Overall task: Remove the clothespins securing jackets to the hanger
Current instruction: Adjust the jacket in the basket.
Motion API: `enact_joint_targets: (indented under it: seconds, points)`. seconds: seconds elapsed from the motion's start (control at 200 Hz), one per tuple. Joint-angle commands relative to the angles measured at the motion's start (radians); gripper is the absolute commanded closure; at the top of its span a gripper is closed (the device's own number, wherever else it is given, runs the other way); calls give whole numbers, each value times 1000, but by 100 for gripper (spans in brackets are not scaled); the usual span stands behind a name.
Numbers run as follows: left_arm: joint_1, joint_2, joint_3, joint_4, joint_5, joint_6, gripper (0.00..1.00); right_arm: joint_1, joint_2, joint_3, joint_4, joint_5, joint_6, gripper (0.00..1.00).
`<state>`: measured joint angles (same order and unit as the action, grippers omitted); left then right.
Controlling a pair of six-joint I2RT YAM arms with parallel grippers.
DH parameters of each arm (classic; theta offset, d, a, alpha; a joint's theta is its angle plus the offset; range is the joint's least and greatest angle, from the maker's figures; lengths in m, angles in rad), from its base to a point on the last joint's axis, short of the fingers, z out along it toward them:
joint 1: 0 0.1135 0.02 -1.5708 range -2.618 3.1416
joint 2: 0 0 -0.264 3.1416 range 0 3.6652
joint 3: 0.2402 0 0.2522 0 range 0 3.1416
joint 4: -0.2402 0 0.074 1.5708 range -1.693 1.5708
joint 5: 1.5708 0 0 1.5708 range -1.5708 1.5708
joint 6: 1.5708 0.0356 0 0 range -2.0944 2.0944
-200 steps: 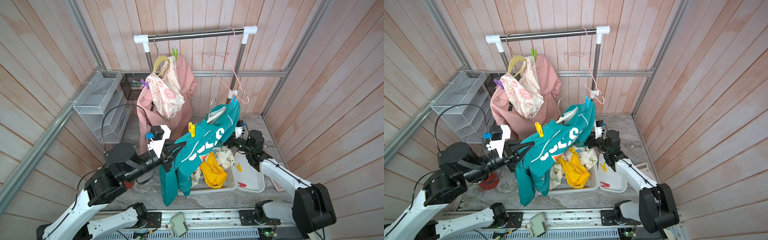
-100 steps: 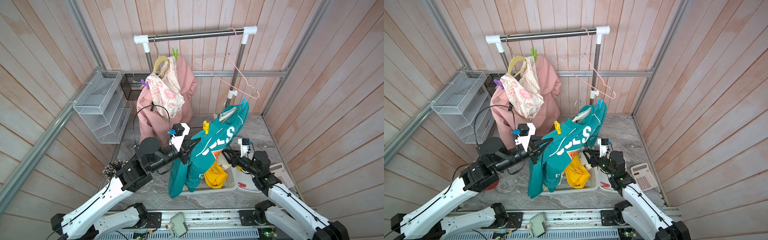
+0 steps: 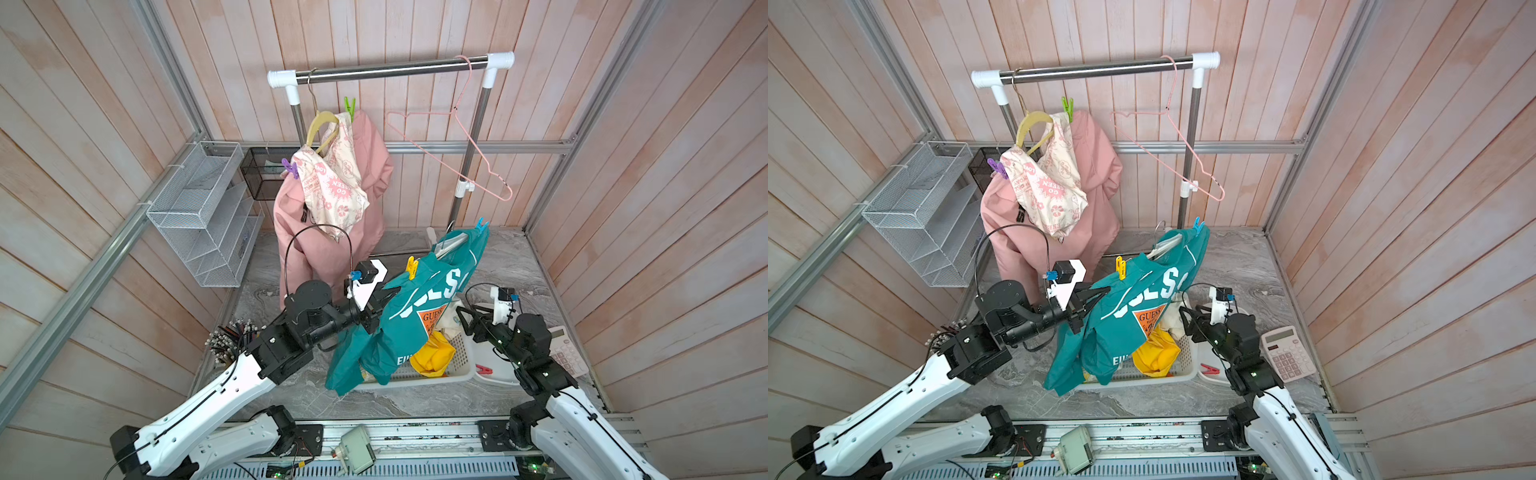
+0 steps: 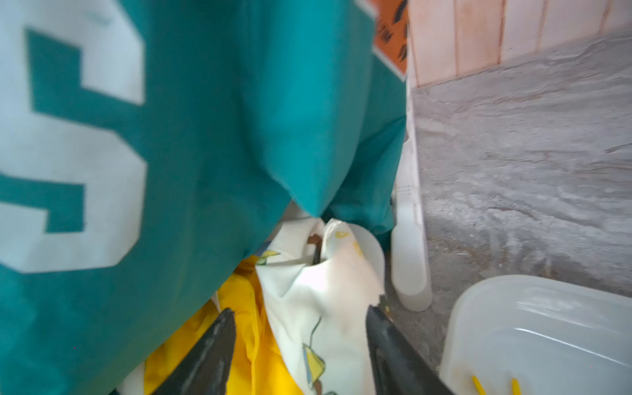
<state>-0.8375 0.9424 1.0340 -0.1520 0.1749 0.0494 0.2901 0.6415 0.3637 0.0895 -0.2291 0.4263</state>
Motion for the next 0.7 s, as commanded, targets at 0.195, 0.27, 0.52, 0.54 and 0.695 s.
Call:
enact_joint_targets:
  seconds: [0.195,0.27,0.52,0.54,0.695]
  points:
    - [6,-90,56,50,38,-21,100,-186,114,40,127,-100,-225,2]
    - [6,-102,81,26,48,-31,100,-187,130,22,207,-101,-266,2]
    - [7,-167,134,-80,72,-54,100,-230,258,51,366,-130,-343,2]
    - [6,-175,138,-82,73,-55,100,-232,274,59,374,-142,-356,2]
    - [6,-212,167,-113,91,-72,100,-248,397,118,445,-252,-417,2]
